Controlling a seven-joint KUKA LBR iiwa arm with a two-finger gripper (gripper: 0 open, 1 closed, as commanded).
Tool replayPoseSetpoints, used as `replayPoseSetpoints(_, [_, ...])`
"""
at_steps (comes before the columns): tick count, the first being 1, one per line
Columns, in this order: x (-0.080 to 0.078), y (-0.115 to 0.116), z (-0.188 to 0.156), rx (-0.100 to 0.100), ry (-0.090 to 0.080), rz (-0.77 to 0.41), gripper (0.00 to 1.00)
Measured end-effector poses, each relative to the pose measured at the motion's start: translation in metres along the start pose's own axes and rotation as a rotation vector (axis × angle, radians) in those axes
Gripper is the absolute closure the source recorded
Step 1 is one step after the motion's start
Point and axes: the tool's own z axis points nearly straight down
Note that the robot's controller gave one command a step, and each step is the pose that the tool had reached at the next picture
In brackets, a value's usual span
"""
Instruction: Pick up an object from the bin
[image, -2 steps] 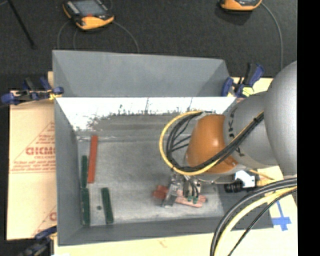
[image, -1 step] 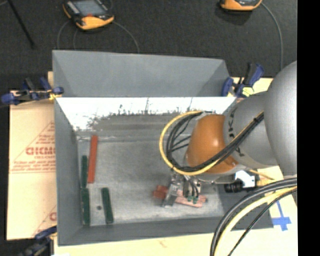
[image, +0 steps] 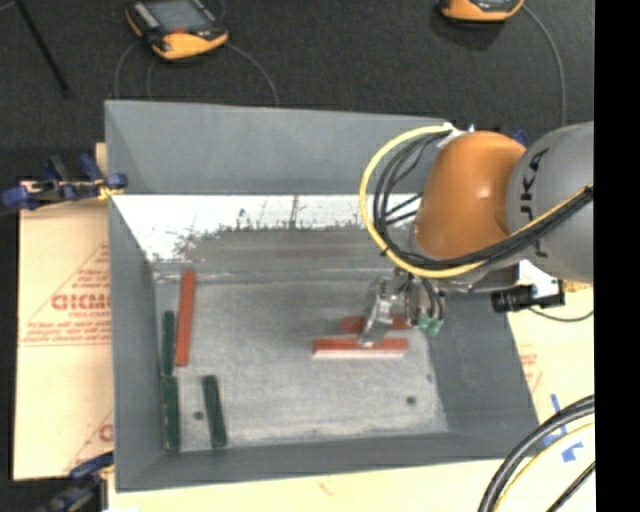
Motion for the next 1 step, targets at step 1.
replayPoseSetpoints(1, [0.0001,-0.0001,0.0001,0.0,0.0,-0.001,1.0])
